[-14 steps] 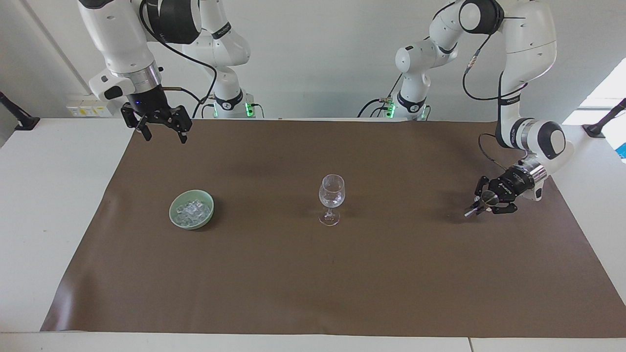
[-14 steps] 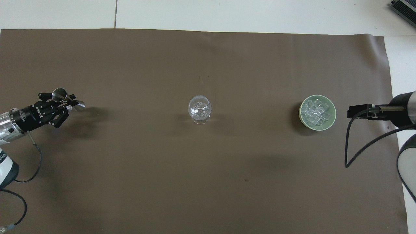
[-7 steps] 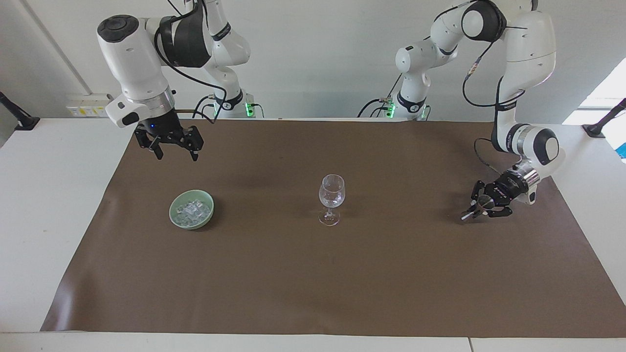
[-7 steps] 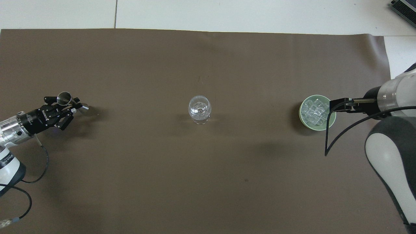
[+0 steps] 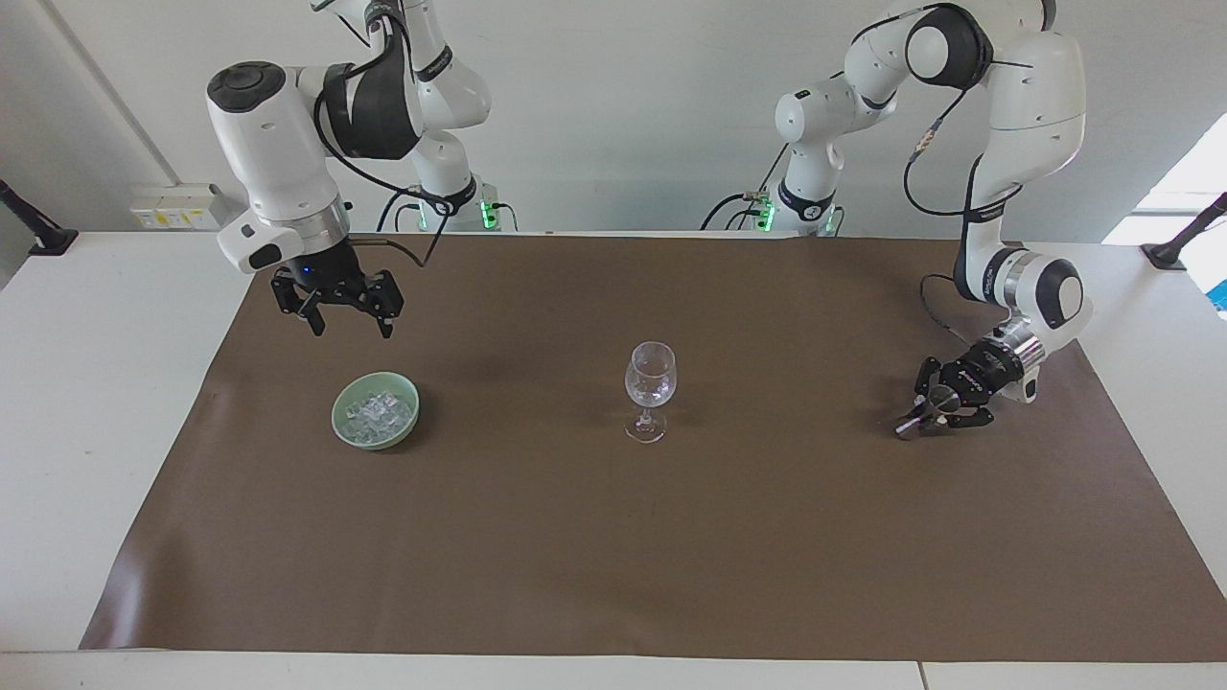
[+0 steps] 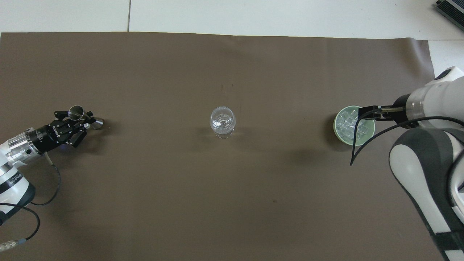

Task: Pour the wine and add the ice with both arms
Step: 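Release the jigger with the left gripper while the right gripper grasps ice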

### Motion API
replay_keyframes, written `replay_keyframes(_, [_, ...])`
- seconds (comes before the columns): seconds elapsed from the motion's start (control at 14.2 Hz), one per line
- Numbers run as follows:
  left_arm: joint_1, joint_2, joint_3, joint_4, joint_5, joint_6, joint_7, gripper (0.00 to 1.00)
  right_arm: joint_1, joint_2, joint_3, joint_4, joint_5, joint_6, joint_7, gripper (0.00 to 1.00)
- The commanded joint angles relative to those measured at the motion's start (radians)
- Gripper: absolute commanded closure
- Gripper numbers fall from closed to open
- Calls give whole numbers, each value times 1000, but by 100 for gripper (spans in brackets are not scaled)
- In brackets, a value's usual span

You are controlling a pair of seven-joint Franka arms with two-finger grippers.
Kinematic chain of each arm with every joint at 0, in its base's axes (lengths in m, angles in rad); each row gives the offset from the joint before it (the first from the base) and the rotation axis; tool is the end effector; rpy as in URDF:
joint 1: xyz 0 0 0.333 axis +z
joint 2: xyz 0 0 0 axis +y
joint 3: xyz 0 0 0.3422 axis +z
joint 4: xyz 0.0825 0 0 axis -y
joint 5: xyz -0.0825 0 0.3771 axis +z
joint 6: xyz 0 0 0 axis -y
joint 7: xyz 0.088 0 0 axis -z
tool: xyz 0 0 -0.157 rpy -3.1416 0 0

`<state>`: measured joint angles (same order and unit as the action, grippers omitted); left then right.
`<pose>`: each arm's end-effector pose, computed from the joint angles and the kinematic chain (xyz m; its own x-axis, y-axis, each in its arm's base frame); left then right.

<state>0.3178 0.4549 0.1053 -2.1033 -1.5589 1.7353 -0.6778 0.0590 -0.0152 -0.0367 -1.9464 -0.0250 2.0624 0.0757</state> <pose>0.5693 0.1006 0.2349 -0.1608 0.1266 -0.9788 0.8699 0.4867 -0.0800 0.5670 0.0101 0.4765 0.9904 -0.0418 0.1320 -0.0439 -0.9990 0.0129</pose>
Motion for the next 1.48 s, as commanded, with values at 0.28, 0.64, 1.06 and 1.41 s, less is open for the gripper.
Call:
replay_keyframes(0.28, [12,-2,-2,-27,-26,-22,43,100,-5,72,0,-57,16,172,-48,0])
replay_keyframes(0.64, [15,-2,-2,-21,-26,-33,41,37,-5,136,0,-68,16,241,-51,0])
replay_keyframes(1.06, [30,-4,1,-17,-15,-60,26,0,-27,179,0,-117,13,320,-97,0])
replay_keyframes(1.41, [61,-25,5,-20,78,-89,12,0,-38,172,0,-169,0,334,-131,0])
